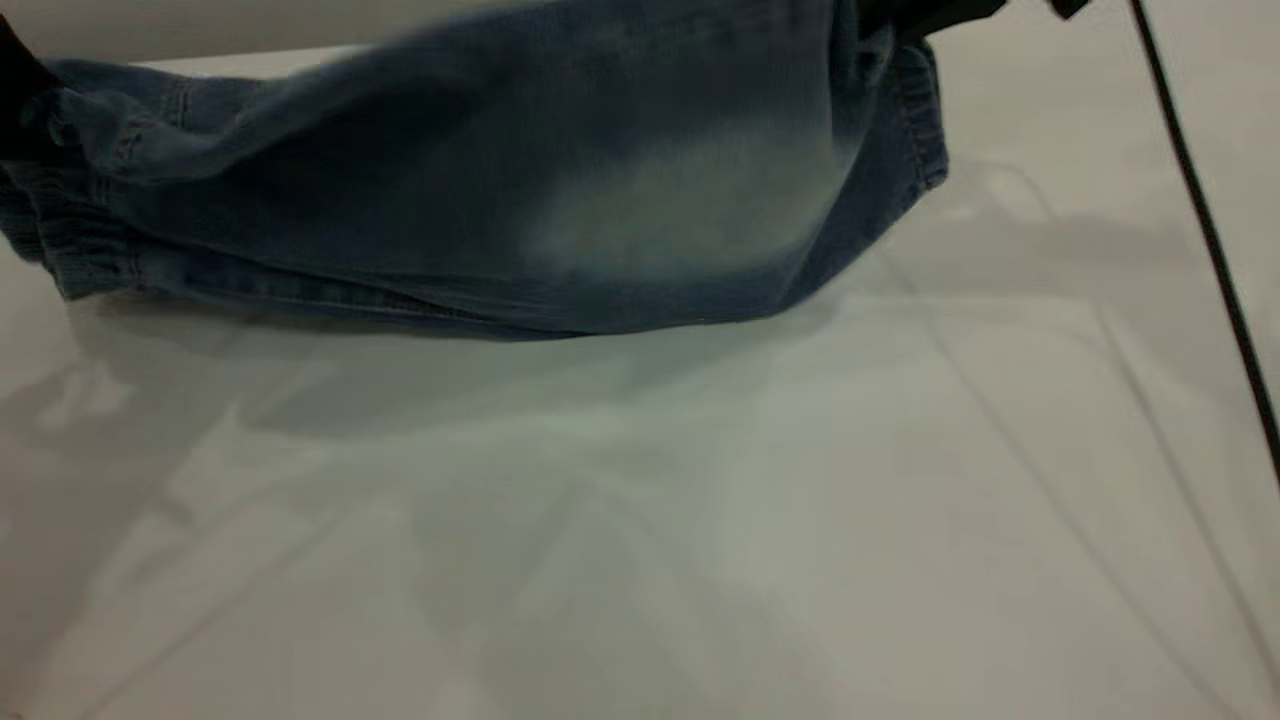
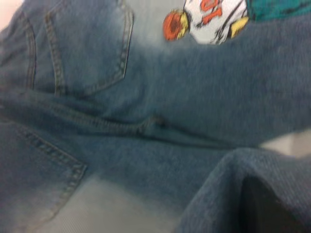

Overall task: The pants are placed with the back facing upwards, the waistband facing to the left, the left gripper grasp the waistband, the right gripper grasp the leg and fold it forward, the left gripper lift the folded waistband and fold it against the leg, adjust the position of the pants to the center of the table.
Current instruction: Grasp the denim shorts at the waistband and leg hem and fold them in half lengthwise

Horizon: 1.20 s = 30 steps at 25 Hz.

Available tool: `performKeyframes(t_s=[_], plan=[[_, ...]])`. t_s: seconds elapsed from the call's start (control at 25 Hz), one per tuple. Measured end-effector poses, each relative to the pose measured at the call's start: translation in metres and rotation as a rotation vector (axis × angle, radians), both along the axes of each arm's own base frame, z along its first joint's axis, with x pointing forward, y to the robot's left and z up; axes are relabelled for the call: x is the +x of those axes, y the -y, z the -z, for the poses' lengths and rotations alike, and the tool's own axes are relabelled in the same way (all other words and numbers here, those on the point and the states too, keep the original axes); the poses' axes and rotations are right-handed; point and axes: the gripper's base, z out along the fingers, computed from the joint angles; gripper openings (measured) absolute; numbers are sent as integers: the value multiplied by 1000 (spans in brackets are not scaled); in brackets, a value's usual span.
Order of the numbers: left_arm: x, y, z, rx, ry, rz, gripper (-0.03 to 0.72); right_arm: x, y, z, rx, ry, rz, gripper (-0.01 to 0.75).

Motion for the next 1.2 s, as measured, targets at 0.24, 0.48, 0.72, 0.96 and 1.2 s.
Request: performKeyframes(t_s=[0.24,0.48,0.72,0.96,1.2], plan=[[7,-7,22,0,-55,-135,160,31,-6,21,14,3,20,16],[11,-18,25,93,-24,-204,160,51,-13,46,16,11,41,16],[13,-23,24,144,3,-237,160,52,-28,53,6,40,26,16],[13,-24,24,150,6,-241,160,54,-39,52,2,97,51,17],[13,-24,24,151,8,-242,160,58,-41,49,22,150,66,17]])
